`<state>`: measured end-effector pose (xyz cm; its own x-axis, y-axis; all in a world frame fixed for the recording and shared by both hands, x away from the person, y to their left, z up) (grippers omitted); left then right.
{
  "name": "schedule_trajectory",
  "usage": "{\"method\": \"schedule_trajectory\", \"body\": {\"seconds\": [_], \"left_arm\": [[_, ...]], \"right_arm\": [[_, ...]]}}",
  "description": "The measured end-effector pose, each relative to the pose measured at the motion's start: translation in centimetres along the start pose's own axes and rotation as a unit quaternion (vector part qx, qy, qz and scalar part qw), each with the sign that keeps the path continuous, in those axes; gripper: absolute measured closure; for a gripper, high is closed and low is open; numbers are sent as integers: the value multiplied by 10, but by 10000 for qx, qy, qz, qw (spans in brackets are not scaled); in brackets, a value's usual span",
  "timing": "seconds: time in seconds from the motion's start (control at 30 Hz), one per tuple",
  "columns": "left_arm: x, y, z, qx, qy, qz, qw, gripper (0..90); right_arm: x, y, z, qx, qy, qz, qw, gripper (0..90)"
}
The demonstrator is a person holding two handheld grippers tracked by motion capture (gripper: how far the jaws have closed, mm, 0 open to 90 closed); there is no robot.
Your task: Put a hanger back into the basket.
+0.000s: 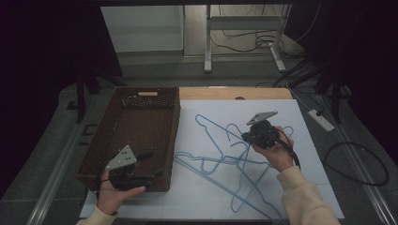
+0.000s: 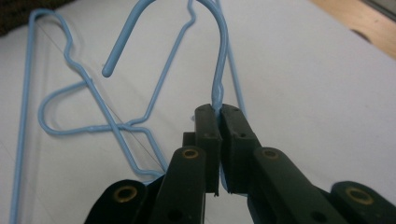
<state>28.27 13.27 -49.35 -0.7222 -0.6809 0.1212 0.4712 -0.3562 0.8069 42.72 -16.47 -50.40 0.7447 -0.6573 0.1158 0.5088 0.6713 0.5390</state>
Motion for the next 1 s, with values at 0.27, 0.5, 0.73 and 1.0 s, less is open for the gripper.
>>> {"method": "schedule_trajectory", "body": {"seconds": [0.27, 0.5, 0.73, 1.0], "left_arm": [[5, 4, -2, -27, -32, -9, 10000, 264], [9, 8, -4, -93, -57, -8, 9999, 266], [9, 10, -6, -112, -68, 33, 9999, 265], [21, 18, -15, -208, -211, -7, 9996, 266]], "right_arm": [[5, 3, 25, 482, -5, -401, 9980, 870], [6, 7, 44, 902, 3, -607, 9941, 870], [4, 9, 51, 1040, 48, -699, 9921, 870], [3, 12, 51, 1068, -9, -928, 9899, 870]]}}
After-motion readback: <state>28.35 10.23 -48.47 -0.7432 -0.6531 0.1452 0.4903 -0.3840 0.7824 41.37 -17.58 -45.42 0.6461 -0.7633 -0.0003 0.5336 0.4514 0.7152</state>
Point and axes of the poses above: each handheld gripper's, and its own axes: z roughly backward along the jaws, y roughly out of its top, x roughly to its right, the point moved 10 cm from there along -z, roughly forward along the jaws, and after that the axes turned 7 degrees about -x, right-handed, at the moved point
